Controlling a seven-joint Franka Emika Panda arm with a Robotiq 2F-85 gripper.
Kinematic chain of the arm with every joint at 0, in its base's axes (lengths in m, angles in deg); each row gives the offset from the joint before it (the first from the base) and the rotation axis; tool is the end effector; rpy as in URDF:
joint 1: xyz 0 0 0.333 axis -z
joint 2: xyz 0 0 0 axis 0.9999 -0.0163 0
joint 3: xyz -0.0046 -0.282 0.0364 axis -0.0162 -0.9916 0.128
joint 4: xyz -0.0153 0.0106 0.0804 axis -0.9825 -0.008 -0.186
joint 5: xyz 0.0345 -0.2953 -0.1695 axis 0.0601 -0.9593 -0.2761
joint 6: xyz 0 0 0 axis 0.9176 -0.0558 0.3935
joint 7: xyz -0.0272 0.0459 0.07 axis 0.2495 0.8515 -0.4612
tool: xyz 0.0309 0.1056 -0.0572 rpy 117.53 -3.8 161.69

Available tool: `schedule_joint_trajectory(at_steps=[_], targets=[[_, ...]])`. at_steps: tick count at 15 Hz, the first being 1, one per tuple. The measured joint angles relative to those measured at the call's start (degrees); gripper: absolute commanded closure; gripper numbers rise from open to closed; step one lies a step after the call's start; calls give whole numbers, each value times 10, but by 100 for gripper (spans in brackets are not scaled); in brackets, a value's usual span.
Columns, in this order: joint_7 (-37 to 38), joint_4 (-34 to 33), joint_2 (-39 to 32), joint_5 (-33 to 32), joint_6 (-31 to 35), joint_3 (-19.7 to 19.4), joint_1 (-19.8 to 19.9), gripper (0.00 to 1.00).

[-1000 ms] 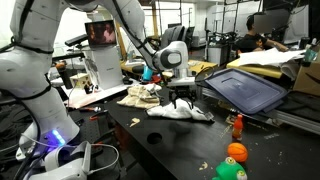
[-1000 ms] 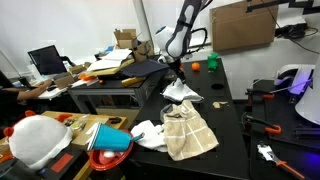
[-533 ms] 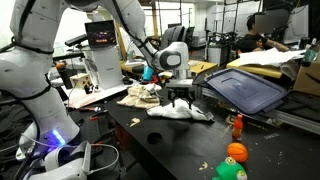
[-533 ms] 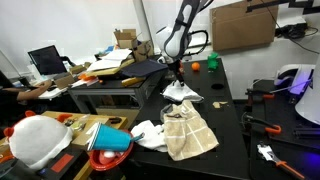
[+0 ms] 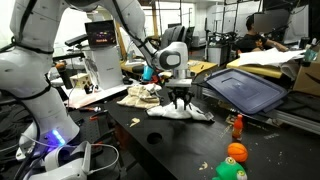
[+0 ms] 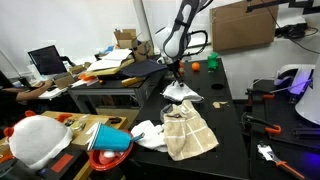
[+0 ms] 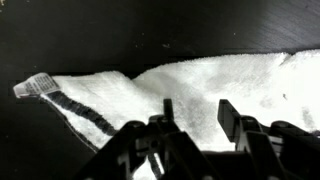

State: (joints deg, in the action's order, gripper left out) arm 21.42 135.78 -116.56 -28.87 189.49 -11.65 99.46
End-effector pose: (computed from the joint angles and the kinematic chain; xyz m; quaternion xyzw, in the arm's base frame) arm 0.5501 -0.1112 0.1646 0.9365 0.3383 -0.0671 0.0631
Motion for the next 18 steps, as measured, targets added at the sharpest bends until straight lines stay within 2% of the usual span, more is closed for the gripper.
schedule_joint_trajectory(at_steps=[3, 8, 15, 18], targets=[[5, -1, 1, 2, -5, 0, -1, 99], [46, -1, 7, -5, 7, -6, -9, 100], [141, -4, -12, -69, 20, -46, -43, 100], [182, -7, -35, -95, 65, -64, -53, 100]])
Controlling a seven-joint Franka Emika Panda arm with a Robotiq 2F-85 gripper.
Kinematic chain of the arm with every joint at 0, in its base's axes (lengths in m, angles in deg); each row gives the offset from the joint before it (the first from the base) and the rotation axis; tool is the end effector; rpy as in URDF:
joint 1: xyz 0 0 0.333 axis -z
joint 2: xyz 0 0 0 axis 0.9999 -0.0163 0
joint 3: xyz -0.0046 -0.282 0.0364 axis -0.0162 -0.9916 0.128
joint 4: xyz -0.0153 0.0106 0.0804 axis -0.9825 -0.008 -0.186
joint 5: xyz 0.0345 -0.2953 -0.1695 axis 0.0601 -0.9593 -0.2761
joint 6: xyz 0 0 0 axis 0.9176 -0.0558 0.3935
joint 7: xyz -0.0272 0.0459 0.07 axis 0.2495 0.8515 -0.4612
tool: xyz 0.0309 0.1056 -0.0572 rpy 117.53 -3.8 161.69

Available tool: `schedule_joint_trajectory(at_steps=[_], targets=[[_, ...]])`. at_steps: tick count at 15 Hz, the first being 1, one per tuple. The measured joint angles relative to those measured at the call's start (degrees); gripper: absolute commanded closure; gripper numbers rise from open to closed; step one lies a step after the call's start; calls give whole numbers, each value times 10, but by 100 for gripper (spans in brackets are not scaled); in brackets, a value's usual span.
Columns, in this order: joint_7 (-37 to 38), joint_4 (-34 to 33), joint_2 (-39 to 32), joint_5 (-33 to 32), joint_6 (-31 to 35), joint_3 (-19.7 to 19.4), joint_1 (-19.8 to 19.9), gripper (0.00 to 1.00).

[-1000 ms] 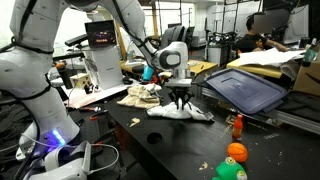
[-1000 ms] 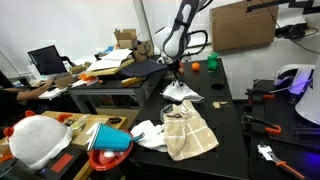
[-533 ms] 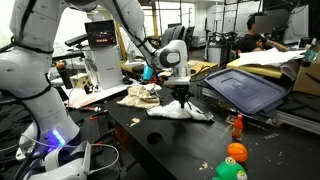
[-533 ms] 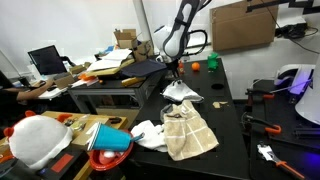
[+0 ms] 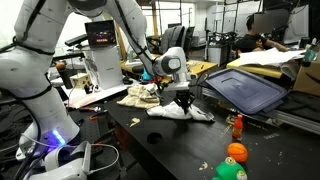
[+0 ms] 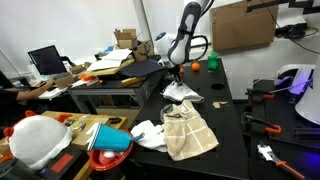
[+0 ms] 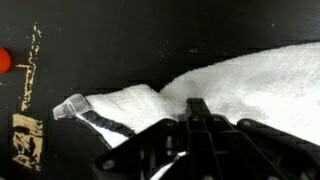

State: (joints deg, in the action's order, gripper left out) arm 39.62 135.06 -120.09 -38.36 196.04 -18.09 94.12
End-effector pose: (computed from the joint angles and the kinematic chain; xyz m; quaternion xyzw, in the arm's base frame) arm 0.5568 -0.1170 0.1452 0.9530 0.2618 -0.0473 0.1449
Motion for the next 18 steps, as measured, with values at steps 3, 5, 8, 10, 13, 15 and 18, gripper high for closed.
schedule_joint_trajectory(at_steps=[3, 5, 8, 10, 13, 15, 18], targets=[[36, -3, -29, -29, 76, -27, -12, 100], [44, -5, -36, -36, 103, -43, -21, 100], [44, -7, -41, -36, 121, -50, -24, 100], [42, -7, -41, -36, 124, -50, -24, 100], [18, -7, -39, -34, 123, -39, -12, 100], [-25, -7, -36, -27, 122, -17, 11, 100], [-97, -7, -32, -22, 115, 24, 55, 100]])
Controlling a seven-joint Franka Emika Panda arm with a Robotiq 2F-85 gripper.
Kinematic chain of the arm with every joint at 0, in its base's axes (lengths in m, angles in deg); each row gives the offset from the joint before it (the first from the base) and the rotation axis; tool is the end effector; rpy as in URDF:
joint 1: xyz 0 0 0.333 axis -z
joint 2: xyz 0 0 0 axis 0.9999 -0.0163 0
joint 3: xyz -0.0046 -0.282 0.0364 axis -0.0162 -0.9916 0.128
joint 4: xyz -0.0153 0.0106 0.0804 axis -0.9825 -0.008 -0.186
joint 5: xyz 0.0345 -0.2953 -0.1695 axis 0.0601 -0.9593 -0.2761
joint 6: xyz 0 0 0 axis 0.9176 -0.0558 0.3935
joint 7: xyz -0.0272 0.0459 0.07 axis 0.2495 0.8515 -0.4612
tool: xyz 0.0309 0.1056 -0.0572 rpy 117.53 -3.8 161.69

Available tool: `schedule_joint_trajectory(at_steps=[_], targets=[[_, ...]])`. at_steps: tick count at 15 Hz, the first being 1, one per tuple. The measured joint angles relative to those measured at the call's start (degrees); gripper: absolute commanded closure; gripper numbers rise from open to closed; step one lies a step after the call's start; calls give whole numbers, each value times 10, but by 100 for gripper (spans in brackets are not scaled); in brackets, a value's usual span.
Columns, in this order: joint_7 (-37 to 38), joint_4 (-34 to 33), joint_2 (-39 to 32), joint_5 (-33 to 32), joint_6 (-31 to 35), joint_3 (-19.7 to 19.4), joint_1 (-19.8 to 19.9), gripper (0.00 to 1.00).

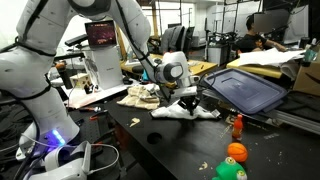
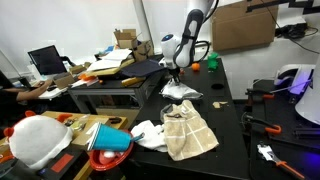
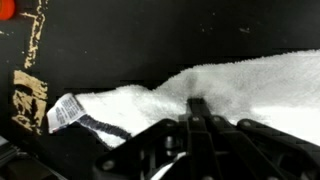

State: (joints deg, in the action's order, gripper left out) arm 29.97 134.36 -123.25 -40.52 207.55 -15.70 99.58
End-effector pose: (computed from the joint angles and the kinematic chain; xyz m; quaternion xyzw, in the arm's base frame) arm 0.5666 -0.1359 0.1331 0.9280 0.3441 0.0178 0.1422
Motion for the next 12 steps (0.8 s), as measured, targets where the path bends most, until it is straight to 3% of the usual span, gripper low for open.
schedule_joint_trajectory(at_steps=[3, 5, 12], targets=[[-57, -1, 6, 11, -36, 28, 28, 100], [-61, -2, 11, 19, -74, 23, 26, 100], [80, -2, 14, 38, -130, -23, -8, 100]])
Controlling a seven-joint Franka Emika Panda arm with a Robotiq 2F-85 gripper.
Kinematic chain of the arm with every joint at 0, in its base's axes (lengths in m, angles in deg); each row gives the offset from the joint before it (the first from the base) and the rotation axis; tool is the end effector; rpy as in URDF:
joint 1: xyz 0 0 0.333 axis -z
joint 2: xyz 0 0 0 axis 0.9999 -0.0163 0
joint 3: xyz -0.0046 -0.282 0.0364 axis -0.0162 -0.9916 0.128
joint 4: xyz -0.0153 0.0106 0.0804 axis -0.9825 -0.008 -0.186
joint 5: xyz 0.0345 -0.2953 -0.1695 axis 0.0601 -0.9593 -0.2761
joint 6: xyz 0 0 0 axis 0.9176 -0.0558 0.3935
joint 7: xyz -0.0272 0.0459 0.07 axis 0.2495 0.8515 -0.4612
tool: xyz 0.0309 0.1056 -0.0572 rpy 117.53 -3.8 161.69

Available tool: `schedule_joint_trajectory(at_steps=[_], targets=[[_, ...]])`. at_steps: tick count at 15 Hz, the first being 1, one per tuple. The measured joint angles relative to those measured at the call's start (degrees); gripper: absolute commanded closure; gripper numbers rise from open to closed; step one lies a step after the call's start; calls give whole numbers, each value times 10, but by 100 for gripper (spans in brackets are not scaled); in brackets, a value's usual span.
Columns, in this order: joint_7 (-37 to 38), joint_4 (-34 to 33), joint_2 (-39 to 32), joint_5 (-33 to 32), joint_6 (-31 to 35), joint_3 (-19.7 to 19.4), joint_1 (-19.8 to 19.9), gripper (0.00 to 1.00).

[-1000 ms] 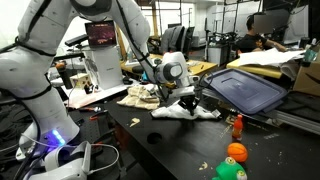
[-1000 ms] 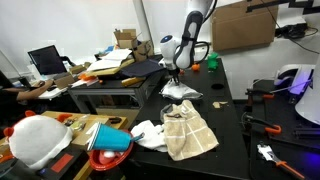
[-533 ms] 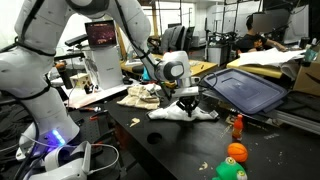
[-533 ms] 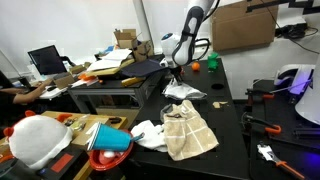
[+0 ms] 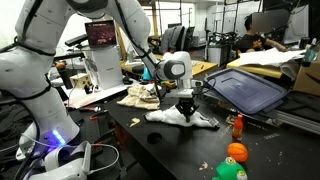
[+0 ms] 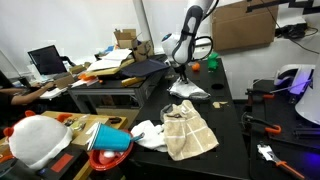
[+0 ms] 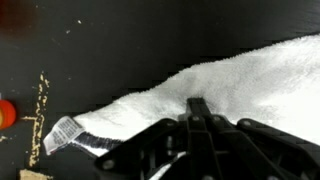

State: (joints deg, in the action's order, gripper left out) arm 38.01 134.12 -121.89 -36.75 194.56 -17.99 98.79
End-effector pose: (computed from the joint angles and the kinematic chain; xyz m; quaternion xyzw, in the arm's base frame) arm 0.5423 -0.1623 0.1310 0.9628 0.2252 -0.0720 0.1311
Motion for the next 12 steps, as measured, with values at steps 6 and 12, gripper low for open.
schedule_joint_trajectory(at_steps=[6, 12], targets=[[122, 6, 0, 1, -18, -34, -41, 100], [146, 7, 1, 0, -52, -41, -58, 100]])
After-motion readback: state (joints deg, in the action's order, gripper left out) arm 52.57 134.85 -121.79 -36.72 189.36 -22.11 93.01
